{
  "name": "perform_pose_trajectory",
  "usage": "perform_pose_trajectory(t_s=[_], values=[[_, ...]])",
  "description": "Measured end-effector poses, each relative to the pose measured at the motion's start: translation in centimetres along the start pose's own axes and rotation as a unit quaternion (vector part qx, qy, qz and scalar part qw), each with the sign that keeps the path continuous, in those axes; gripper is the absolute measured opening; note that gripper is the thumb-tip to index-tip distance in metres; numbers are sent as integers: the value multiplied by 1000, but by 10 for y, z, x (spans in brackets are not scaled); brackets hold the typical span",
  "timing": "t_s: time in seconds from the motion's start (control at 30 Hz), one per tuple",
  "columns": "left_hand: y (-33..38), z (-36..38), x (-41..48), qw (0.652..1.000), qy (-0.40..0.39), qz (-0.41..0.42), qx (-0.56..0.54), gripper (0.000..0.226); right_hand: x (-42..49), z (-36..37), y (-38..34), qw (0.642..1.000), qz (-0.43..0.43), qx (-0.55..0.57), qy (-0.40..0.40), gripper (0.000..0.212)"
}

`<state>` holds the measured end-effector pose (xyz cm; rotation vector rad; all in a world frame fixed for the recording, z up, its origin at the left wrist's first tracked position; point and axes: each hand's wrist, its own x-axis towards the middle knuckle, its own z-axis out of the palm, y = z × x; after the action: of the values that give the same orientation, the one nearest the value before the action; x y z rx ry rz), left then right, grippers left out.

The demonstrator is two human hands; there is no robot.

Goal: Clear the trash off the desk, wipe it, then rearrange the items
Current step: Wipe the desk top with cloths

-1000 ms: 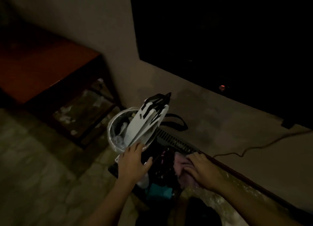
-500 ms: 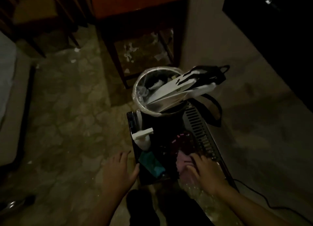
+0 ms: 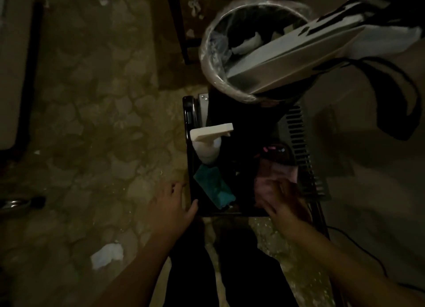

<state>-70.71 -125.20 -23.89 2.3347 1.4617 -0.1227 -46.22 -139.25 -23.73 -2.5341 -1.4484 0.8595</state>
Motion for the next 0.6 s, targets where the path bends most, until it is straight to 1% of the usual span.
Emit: perform_pose_trajectory(t_s=[0.03, 0.1, 0.2, 0.23, 0.3, 0.4, 0.47, 0.53, 0.6], values=[[-2, 1, 1, 1000, -3, -7, -6, 63, 2, 0, -11, 1000, -21, -10, 7, 45], [-6, 0, 4, 1000, -6, -13, -8, 63, 12, 3, -33, 1000, -28, 2, -1, 45], [-9, -4, 12, 1000, -12, -10, 2, 58, 31, 12, -64, 997, -42, 50, -43, 50], [-10, -3, 15, 1000, -18, -10, 6, 58, 37, 16, -73, 996, -51, 48, -58, 51], [-13, -1, 23, 1000, -26, -10, 12, 59, 50, 26, -89, 996, -56, 6, -73, 54], [-19, 5, 30, 1000, -28, -7, 12, 60, 64, 41, -102, 991, -28, -86, -94, 63], [-21, 8, 32, 1000, -21, -4, 6, 59, 67, 50, -104, 987, -23, -116, -109, 68], [-27, 13, 31, 1000, -14, -7, -7, 59, 68, 60, -106, 986, -16, -125, -109, 72], [-33, 18, 28, 1000, -11, -8, -12, 60, 67, 69, -107, 992, 3, -88, -86, 78]])
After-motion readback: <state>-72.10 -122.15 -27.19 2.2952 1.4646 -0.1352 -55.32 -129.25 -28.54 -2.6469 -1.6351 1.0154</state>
